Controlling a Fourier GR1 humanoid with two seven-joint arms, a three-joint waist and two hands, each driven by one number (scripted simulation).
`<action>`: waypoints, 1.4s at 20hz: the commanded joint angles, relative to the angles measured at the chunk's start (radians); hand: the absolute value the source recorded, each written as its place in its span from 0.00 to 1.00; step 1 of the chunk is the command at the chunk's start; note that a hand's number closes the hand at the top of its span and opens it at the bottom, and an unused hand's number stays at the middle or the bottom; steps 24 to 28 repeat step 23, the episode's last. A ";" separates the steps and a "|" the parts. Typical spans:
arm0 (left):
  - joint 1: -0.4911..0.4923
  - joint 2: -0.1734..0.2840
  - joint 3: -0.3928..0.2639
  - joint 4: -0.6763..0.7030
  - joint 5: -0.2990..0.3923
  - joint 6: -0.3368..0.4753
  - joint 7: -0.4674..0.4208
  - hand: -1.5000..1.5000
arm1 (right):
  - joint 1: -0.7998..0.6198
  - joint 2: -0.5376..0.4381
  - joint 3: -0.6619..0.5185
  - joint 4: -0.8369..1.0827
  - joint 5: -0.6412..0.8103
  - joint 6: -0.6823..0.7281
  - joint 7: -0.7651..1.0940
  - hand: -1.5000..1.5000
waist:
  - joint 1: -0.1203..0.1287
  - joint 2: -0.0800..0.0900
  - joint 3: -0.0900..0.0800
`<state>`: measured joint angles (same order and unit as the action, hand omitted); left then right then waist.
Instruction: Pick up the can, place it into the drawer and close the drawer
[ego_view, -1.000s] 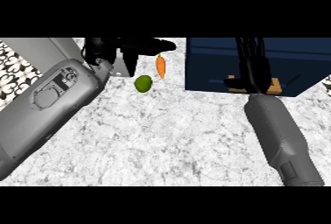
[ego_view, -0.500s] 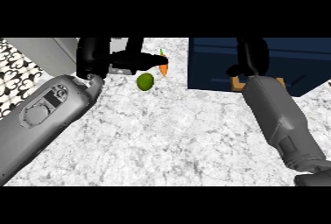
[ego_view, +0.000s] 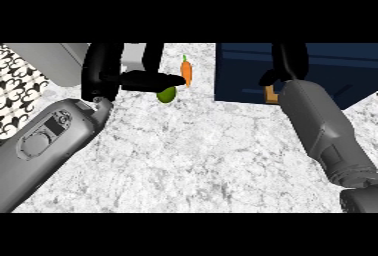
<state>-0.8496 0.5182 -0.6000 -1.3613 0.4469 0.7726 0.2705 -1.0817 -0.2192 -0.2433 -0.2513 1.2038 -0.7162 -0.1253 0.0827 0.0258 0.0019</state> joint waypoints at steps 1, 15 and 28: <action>0.061 -0.015 -0.014 -0.043 -0.027 0.023 -0.025 0.00 | -0.054 0.017 -0.044 0.012 -0.054 0.000 -0.062 0.00 | 0.012 0.003 0.001; 0.138 -0.006 -0.001 -0.056 -0.041 0.008 -0.051 0.00 | -0.129 0.123 -0.328 -0.062 -0.410 0.153 -0.308 0.00 | -0.015 -0.004 0.001; 0.223 0.053 0.091 -0.108 -0.009 -0.061 -0.082 0.00 | -0.127 0.140 -0.414 -0.052 -0.527 0.225 -0.376 0.00 | -0.031 -0.012 -0.002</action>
